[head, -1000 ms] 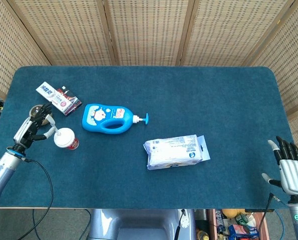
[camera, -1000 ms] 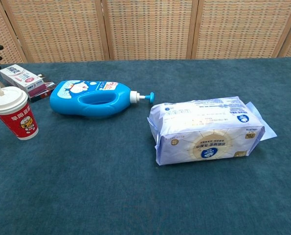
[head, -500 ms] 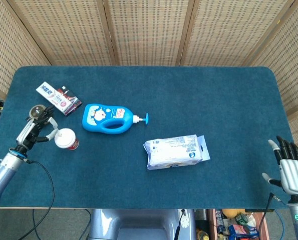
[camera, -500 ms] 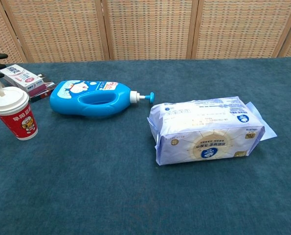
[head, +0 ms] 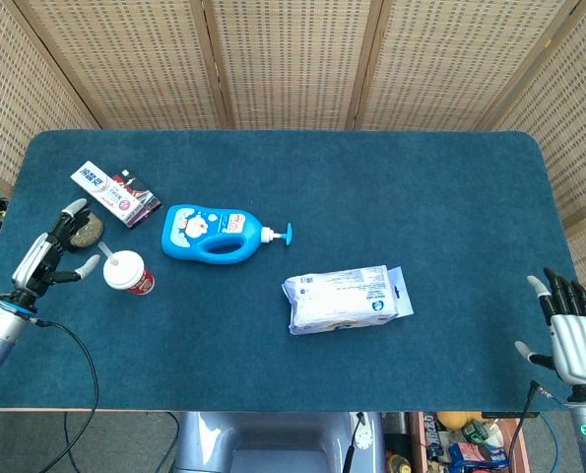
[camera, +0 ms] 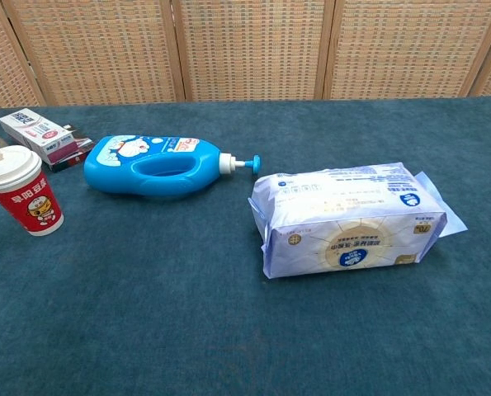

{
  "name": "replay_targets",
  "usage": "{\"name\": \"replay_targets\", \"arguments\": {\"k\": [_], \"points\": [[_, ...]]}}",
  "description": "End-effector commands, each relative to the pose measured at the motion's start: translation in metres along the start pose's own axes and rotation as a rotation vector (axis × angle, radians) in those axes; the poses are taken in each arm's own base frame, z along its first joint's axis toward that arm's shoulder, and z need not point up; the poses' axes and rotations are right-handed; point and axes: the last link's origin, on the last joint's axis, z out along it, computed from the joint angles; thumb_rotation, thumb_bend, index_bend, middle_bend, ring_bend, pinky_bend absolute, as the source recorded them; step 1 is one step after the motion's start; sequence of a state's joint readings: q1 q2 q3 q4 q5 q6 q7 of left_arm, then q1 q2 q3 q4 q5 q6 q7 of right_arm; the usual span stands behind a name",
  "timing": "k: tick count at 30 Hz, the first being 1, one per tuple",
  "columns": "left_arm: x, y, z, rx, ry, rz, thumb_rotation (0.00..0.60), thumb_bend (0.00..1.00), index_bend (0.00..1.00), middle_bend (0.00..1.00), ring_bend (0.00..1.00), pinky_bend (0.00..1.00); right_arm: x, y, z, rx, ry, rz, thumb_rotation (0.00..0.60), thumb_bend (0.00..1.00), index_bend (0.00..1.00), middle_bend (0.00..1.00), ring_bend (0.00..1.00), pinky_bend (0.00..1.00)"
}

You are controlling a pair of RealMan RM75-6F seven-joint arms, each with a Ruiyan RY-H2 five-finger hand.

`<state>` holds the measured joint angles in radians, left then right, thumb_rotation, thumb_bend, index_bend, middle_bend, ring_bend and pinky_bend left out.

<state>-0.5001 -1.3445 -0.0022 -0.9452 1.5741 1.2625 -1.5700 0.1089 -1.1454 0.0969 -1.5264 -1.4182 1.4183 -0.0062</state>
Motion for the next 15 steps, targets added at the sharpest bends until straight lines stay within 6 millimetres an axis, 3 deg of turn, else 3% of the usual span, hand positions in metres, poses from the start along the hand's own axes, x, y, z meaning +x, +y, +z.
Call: {"name": "replay_targets", "arguments": {"k": [1, 5, 8, 15], "points": [[0.015, 0.026, -0.026, -0.091, 0.04, 0.232, 0.6, 0.22, 0.0, 0.0, 0.0, 0.0, 0.001, 0.0, 0.0, 0.003, 0.002, 0.004, 0.6, 0.0, 0.0, 0.0, 0.0, 0.0], [0.01, 0.037, -0.052, -0.071, 0.076, 0.457, 0.6, 0.14, 0.0, 0.0, 0.0, 0.0, 0.003, -0.001, -0.002, 0.008, 0.008, 0.008, 0.6, 0.0, 0.0, 0.0, 0.0, 0.0], [0.003, 0.044, -0.088, 0.023, 0.137, 0.724, 0.6, 0.13, 0.0, 0.0, 0.0, 0.0, 0.005, -0.002, -0.003, 0.015, 0.016, 0.012, 0.6, 0.0, 0.0, 0.0, 0.0, 0.0], [-0.033, 0.057, -0.132, 0.167, 0.236, 0.987, 0.6, 0.13, 0.0, 0.0, 0.0, 0.0, 0.008, -0.003, -0.006, 0.028, 0.032, 0.016, 0.6, 0.0, 0.0, 0.0, 0.0, 0.0]]}}
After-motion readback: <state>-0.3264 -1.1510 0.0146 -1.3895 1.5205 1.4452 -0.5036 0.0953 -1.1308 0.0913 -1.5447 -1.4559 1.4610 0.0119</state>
